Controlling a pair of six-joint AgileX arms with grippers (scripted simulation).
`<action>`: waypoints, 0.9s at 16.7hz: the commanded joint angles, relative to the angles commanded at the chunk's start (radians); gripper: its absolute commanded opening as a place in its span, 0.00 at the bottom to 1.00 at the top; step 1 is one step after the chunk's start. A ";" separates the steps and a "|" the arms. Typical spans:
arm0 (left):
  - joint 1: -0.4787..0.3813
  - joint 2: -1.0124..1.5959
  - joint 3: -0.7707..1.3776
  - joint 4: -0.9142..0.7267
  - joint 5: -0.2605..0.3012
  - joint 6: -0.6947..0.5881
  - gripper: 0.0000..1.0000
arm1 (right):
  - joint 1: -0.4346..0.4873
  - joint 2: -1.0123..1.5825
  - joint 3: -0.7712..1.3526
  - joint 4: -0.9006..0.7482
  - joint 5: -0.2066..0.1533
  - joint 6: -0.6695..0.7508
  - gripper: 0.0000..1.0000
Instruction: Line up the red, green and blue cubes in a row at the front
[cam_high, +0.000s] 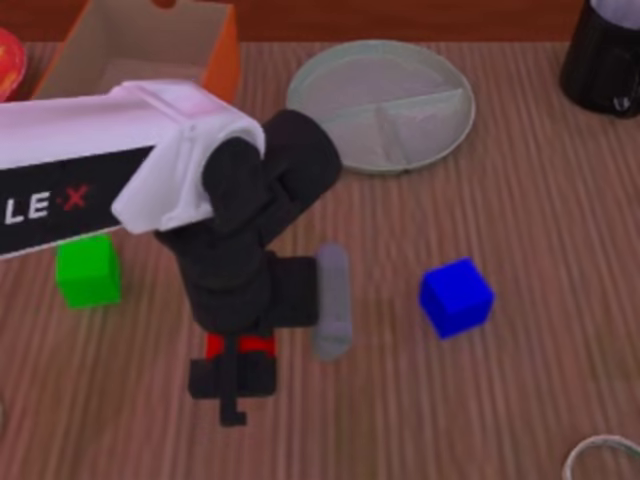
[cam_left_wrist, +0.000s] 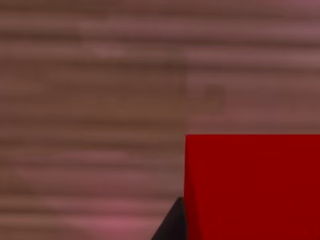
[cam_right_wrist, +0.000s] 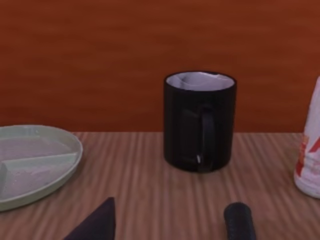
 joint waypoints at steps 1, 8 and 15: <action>0.001 0.009 -0.015 0.024 0.000 -0.001 0.00 | 0.000 0.000 0.000 0.000 0.000 0.000 1.00; -0.005 0.099 -0.151 0.257 0.001 0.001 0.00 | 0.000 0.000 0.000 0.000 0.000 0.000 1.00; -0.005 0.101 -0.153 0.260 0.001 0.002 0.23 | 0.000 0.000 0.000 0.000 0.000 0.000 1.00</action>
